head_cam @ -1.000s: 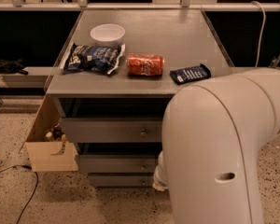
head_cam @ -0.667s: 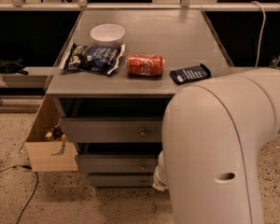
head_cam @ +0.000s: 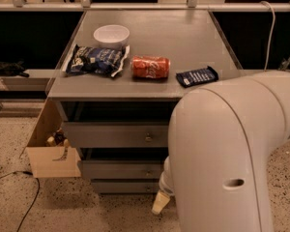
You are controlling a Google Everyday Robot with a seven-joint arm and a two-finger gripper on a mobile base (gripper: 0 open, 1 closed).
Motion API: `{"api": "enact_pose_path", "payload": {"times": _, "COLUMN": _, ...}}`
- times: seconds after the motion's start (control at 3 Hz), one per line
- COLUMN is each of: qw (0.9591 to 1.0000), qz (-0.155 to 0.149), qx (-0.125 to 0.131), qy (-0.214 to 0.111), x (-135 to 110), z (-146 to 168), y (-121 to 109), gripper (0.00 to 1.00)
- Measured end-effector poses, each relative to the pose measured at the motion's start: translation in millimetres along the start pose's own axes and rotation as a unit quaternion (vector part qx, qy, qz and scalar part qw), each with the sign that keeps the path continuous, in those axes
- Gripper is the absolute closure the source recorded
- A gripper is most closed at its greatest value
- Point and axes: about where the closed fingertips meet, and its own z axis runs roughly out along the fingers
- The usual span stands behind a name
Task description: Close middle drawer
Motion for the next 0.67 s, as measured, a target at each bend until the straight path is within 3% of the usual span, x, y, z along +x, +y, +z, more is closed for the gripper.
{"api": "enact_pose_path", "payload": {"times": 0.67, "qw": 0.9998, "qz": -0.001, "qx": -0.011, "qy": -0.014, "x": -4.1, "z": 2.4, "y": 0.6, "gripper": 0.00}}
